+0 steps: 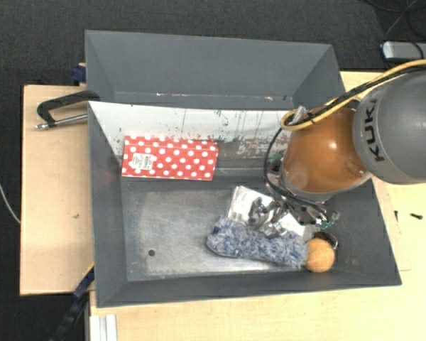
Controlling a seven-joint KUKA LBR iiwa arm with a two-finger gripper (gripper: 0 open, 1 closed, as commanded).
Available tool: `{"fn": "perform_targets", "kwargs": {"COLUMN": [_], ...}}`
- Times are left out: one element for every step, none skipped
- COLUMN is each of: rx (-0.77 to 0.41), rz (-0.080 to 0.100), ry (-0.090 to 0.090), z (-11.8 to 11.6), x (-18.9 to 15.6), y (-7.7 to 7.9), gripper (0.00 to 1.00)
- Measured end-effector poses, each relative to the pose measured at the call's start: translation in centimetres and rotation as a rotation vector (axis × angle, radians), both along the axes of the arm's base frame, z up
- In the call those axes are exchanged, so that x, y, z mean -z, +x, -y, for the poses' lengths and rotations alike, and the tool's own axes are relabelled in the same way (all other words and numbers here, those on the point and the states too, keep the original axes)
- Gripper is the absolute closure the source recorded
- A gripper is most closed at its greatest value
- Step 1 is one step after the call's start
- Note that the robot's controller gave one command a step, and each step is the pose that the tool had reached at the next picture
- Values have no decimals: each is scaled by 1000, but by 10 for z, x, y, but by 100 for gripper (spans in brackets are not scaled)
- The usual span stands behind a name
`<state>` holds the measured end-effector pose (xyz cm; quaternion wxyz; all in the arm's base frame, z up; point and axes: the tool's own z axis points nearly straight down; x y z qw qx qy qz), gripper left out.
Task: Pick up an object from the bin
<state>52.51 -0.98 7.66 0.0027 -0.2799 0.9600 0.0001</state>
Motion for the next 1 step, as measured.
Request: {"fn": "perform_targets", "kwargs": {"rx": [-203], "rz": [3], "ry": [-2], "z": [13], "x": [-135], "y": [-30], "gripper": [100]}}
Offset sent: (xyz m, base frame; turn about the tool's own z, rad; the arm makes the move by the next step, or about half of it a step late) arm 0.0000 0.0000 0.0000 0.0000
